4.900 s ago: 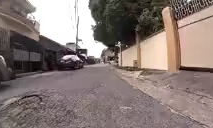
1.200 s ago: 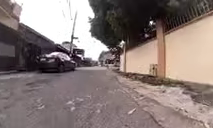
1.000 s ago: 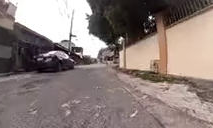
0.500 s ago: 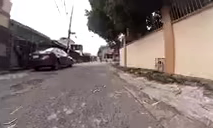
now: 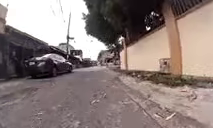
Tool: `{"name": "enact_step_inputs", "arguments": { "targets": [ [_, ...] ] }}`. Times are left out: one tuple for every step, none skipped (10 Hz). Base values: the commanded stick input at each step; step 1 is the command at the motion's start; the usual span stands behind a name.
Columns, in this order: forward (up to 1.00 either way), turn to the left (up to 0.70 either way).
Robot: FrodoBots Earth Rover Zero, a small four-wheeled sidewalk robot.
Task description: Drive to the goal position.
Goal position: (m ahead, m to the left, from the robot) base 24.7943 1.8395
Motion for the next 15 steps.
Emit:
{"name": "enact_step_inputs", "arguments": {
  "targets": [
    [0.7, 0.01],
    [0.7, 0.01],
    [0.7, 0.01],
    [0.7, 0.01],
    [0.7, 0.01],
    [0.7, 0.01],
    [0.7, 0.01],
    [0.7, 0.01],
    [0.7, 0.01],
    [0.7, 0.01],
    [0.7, 0.01],
    [0.7, 0.01],
    [0.7, 0.01],
    [0.7, 0.01],
    [0.7, 0.01]
  ]
}}
